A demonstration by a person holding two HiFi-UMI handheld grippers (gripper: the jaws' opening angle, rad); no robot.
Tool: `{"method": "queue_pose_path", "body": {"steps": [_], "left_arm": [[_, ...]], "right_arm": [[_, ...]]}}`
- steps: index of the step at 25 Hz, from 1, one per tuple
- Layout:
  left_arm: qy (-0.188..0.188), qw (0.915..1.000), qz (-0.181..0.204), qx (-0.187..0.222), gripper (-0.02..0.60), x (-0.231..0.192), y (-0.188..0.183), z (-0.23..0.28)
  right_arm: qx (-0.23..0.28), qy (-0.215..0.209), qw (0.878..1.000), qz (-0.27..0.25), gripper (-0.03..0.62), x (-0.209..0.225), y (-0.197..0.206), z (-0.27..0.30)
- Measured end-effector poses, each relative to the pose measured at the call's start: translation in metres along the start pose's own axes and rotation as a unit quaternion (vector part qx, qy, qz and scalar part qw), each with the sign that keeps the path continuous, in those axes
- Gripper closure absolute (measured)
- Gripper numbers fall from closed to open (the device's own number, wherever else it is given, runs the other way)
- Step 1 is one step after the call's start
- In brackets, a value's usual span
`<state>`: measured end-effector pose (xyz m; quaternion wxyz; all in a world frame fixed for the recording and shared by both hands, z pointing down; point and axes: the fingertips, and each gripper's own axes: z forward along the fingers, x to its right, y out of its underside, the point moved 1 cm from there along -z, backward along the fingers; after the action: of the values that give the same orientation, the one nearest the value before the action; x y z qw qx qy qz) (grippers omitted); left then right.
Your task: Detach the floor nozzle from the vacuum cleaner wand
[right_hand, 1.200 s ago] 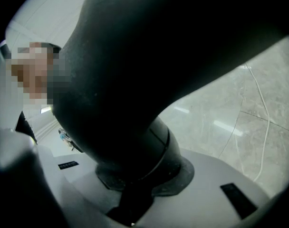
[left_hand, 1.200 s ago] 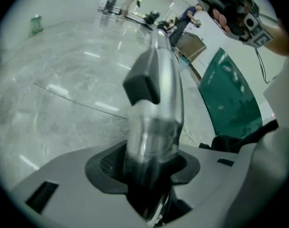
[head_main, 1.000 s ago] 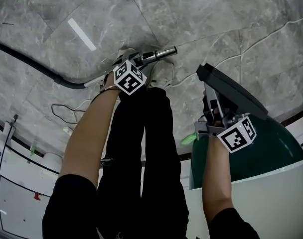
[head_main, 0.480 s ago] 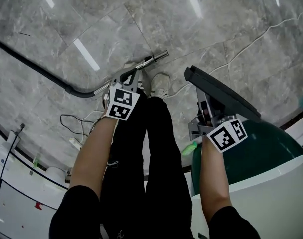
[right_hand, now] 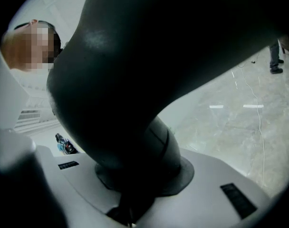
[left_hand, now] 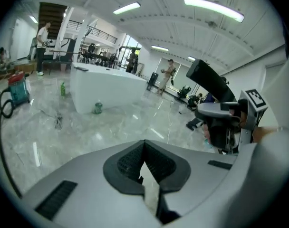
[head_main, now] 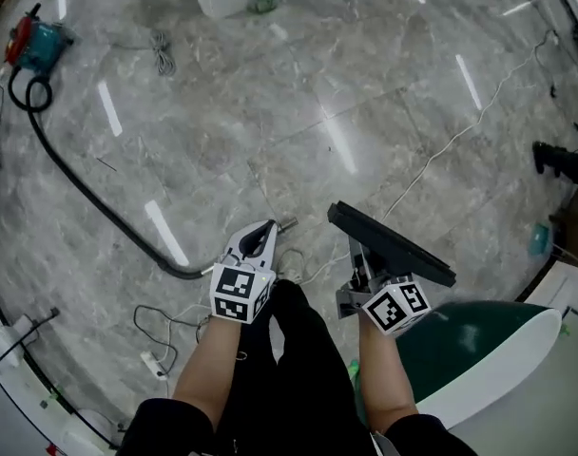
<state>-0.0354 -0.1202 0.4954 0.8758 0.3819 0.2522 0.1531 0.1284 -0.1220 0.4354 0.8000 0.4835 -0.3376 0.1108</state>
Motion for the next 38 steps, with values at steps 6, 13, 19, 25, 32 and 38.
{"method": "queue_pose_path", "body": {"steps": [6, 13, 19, 25, 32, 38], "left_arm": [[-0.010, 0.9952, 0.043, 0.087, 0.574, 0.069, -0.163, -0.137], [-0.014, 0.9757, 0.124, 0.180, 0.574, 0.127, -0.310, -0.235], [-0.032, 0.9638, 0.172, 0.201, 0.574, 0.155, -0.362, -0.288], [-0.053, 0.9528, 0.188, 0.232, 0.574, 0.171, -0.390, -0.310], [-0.046, 0.9496, 0.198, 0.239, 0.574, 0.190, -0.400, -0.324], [-0.042, 0.9515, 0.193, 0.236, 0.574, 0.192, -0.395, -0.330]], "right_arm": [[0.044, -0.015, 0.999, -0.015, 0.507, -0.123, -0.113, -0.100], [0.125, -0.048, 0.988, -0.077, 0.507, -0.207, -0.244, -0.143], [0.184, -0.073, 0.974, -0.113, 0.507, -0.261, -0.306, -0.169], [0.208, -0.085, 0.965, -0.136, 0.507, -0.301, -0.339, -0.178], [0.211, -0.095, 0.963, -0.137, 0.507, -0.316, -0.340, -0.185], [0.206, -0.105, 0.962, -0.142, 0.507, -0.328, -0.330, -0.186]]}}
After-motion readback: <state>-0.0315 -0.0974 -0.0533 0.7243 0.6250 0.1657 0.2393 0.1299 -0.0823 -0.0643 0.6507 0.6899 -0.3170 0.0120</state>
